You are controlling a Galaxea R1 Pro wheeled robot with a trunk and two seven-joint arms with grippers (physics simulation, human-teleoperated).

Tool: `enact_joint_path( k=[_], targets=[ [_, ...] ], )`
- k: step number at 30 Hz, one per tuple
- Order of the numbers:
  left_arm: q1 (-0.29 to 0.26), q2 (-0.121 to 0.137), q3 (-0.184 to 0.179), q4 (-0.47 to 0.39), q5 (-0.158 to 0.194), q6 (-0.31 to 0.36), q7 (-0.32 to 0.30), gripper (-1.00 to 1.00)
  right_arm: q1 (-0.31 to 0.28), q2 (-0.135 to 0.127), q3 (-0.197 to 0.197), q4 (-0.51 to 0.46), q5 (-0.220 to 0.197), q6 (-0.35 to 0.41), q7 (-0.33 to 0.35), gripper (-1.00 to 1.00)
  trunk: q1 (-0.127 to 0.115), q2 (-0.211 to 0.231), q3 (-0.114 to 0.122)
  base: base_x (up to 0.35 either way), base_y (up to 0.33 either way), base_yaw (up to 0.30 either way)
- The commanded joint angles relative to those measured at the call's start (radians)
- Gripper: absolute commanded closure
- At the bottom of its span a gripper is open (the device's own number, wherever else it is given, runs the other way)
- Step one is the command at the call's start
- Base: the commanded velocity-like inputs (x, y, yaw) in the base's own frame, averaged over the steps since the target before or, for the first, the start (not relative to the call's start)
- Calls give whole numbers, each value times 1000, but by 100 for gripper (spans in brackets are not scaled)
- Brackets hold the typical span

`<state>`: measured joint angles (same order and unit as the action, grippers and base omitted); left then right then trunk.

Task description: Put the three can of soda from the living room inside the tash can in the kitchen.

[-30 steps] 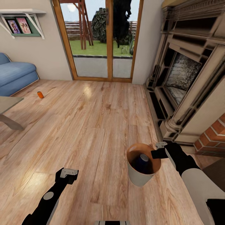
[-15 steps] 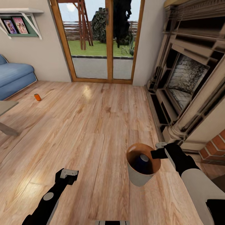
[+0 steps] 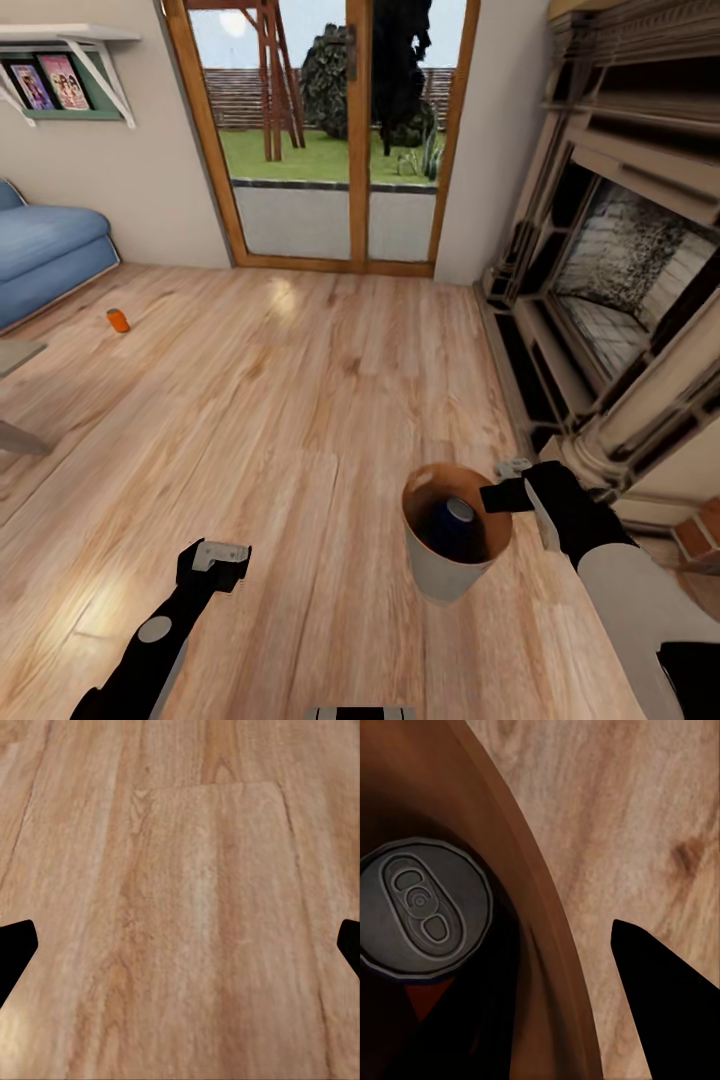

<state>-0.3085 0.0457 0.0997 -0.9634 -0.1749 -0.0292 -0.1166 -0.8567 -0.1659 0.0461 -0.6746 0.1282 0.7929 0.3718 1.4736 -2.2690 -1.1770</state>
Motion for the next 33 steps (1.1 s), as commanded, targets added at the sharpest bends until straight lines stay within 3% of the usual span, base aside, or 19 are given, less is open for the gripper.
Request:
enact_joint_path(
  k=[1,33],
  targets=[
    [0,0,0,0,0,-1,0,-100,1,0,0,0,-18,3,-1,100,0,0,1,329,0,185],
    [0,-1,-8,37,-5,-9,4,-100,13,14,2,-8,-17,3,-1,100,0,0,22,329,0,195]
  ],
)
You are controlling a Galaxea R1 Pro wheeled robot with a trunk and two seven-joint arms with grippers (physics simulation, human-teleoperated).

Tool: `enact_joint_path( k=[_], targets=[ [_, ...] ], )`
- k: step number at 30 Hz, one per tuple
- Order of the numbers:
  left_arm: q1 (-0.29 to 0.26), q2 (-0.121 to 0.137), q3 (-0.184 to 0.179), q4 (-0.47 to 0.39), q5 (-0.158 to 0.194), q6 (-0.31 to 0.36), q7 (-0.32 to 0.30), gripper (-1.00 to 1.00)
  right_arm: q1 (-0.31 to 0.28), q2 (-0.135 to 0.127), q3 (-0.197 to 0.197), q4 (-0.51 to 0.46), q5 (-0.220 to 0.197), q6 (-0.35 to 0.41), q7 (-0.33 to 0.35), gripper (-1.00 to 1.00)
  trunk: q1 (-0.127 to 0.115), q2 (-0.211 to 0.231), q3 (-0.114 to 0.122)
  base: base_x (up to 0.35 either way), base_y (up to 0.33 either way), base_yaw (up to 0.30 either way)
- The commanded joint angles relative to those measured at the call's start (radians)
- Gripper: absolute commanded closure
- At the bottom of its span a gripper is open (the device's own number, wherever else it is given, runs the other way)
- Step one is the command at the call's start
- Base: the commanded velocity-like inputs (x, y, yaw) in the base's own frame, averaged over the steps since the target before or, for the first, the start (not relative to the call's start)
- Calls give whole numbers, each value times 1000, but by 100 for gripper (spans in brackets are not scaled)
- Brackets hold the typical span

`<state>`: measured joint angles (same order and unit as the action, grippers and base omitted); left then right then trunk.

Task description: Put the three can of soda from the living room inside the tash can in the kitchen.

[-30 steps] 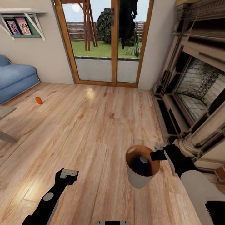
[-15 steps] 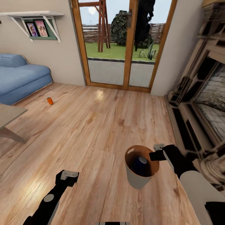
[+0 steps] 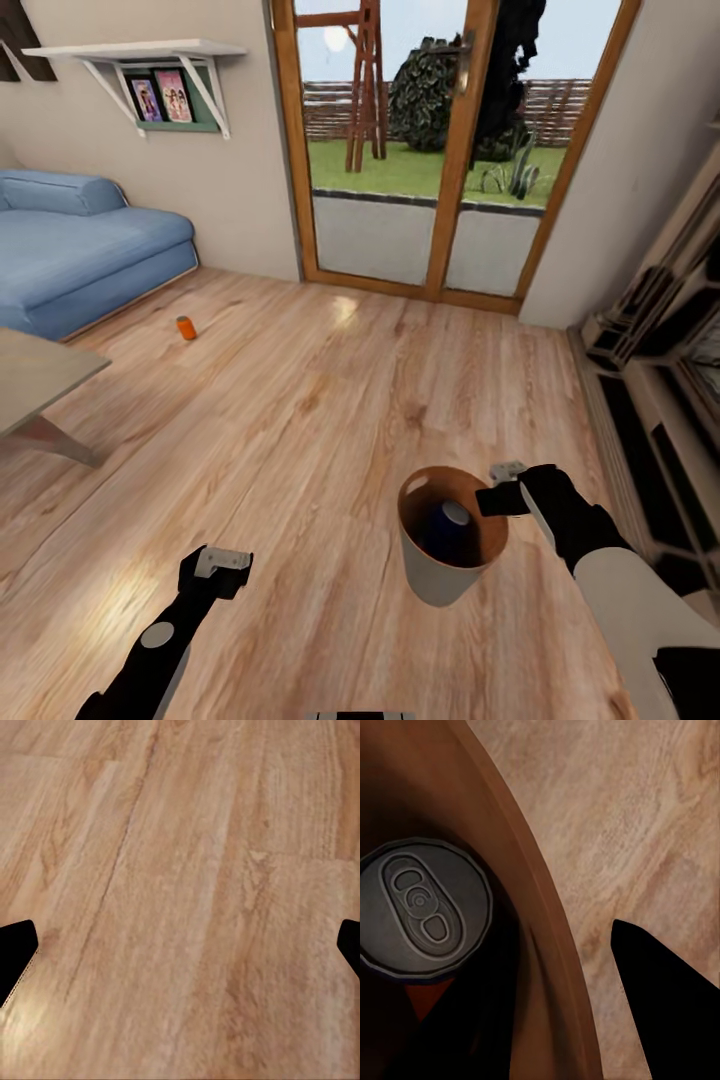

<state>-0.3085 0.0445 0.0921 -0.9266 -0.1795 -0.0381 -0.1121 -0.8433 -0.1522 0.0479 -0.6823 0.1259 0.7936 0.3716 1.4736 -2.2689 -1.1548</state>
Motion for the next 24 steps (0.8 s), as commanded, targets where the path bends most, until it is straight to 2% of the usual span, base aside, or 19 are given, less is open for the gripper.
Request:
enact_joint_path(
  k=[1,24],
  targets=[
    [0,0,0,0,0,0,0,-100,0,2,0,0,-14,3,-1,100,0,0,-1,329,0,23],
    [0,-1,0,3,0,0,3,-100,0,7,0,-3,-15,2,-1,100,0,0,-34,329,0,3]
  ],
)
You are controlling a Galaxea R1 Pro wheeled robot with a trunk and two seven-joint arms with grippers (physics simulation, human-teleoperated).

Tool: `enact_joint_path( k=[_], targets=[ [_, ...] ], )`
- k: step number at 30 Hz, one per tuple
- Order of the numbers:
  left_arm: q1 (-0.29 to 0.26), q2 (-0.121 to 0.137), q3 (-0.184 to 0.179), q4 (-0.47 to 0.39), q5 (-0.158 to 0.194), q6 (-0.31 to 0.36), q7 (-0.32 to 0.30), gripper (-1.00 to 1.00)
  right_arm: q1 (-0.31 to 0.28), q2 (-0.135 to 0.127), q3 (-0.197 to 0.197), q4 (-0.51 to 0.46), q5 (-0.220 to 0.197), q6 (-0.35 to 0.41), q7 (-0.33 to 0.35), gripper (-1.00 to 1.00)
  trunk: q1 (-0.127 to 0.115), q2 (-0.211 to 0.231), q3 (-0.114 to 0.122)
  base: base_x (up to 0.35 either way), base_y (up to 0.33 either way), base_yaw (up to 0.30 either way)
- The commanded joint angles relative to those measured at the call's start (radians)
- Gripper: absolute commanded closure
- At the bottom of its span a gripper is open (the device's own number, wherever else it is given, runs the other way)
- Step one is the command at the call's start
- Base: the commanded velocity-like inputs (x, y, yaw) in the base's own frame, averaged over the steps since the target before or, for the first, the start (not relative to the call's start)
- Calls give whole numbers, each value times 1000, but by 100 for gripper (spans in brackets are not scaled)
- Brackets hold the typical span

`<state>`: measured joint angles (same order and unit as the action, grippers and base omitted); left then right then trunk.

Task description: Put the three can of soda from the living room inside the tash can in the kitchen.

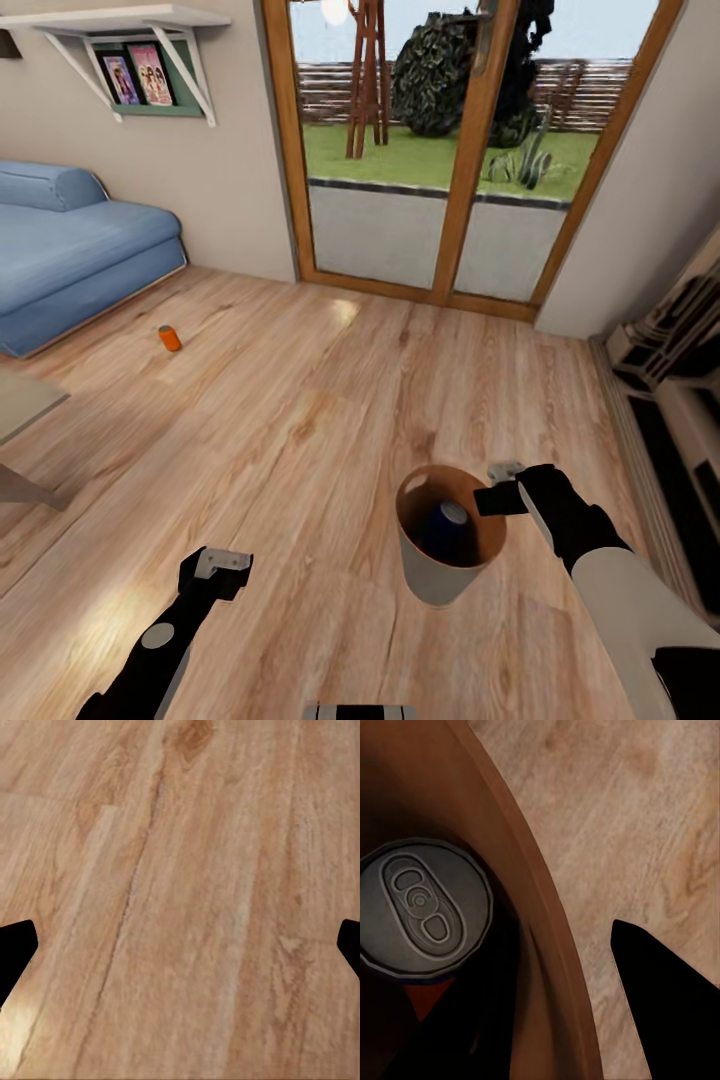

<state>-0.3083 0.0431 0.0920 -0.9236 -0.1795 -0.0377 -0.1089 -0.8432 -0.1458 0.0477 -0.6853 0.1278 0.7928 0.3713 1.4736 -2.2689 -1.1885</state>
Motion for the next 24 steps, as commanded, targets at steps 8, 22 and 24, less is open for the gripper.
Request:
enact_joint_path(
  k=[8,22,24],
  targets=[
    [0,-12,0,0,-1,1,1,-100,45,1,1,-99,-17,9,0,100,0,0,-5,329,0,3],
    [0,-12,0,3,-3,1,3,-100,58,2,1,-126,-17,14,0,100,0,0,-18,329,0,151],
    [0,-12,0,4,-3,1,3,-100,58,2,1,-126,-17,14,0,100,0,0,-19,329,0,214]
  ],
)
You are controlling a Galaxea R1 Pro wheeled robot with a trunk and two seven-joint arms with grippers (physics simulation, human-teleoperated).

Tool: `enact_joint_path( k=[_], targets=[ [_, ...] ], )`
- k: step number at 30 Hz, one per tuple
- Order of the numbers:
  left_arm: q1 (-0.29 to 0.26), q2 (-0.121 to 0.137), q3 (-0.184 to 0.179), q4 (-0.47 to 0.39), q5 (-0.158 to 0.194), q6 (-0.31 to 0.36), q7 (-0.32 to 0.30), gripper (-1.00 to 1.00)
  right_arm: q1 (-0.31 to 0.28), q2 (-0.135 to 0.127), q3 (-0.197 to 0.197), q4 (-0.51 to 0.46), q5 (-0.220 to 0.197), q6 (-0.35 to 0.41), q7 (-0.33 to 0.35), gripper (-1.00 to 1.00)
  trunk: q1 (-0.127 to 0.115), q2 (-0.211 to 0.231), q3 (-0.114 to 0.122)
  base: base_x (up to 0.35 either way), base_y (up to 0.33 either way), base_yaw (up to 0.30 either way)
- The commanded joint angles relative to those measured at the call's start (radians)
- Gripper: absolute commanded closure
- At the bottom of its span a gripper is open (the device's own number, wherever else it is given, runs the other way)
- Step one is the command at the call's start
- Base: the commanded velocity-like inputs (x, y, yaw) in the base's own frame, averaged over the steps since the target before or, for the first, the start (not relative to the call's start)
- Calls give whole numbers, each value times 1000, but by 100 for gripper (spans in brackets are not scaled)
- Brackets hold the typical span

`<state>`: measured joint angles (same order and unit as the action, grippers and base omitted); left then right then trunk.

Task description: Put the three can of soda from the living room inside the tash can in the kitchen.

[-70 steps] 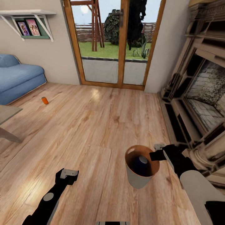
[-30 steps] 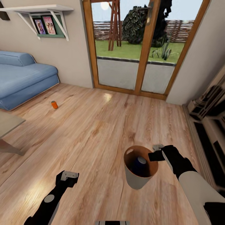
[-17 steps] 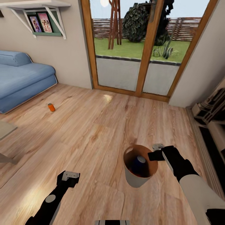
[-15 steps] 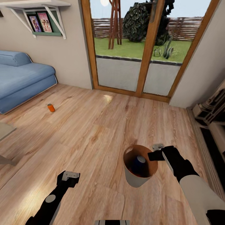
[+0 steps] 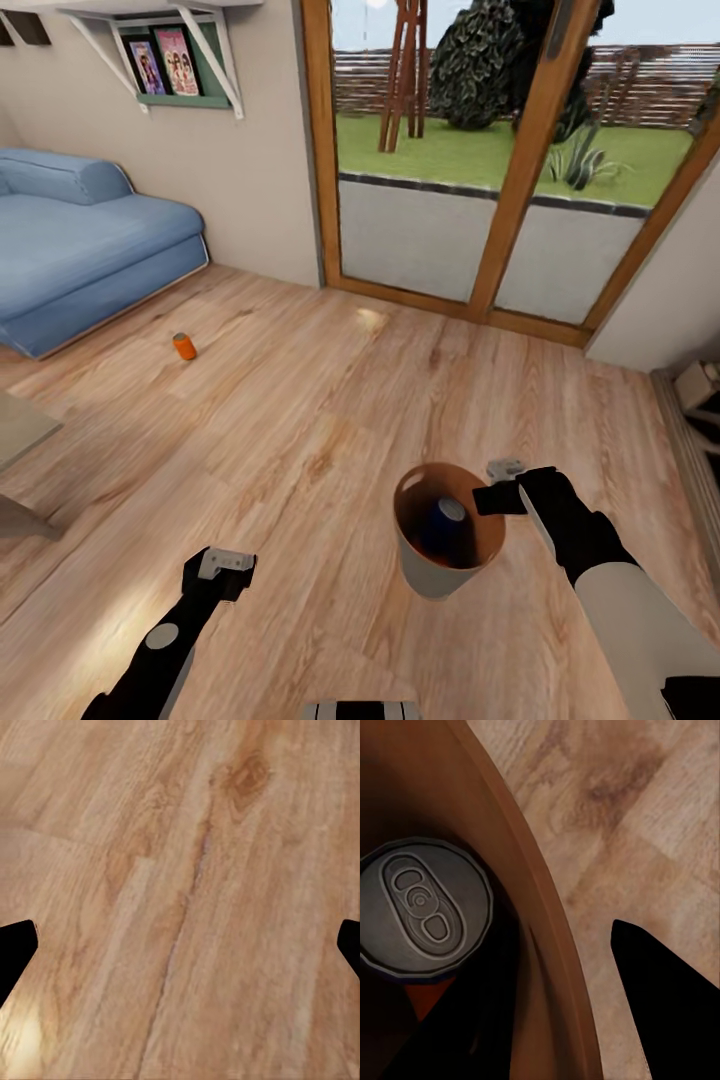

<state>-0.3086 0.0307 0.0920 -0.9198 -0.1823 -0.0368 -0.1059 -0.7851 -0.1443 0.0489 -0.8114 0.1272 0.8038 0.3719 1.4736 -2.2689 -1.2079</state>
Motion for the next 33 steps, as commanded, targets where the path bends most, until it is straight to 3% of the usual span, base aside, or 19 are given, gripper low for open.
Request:
enact_joint_path(
  k=[1,33],
  targets=[
    [0,0,0,0,0,0,0,-100,0,0,0,0,-17,3,-1,100,0,0,-1,329,0,218],
    [0,-6,0,1,0,0,-1,-100,3,8,0,-5,-15,-2,-1,100,0,0,8,329,0,238]
  ],
)
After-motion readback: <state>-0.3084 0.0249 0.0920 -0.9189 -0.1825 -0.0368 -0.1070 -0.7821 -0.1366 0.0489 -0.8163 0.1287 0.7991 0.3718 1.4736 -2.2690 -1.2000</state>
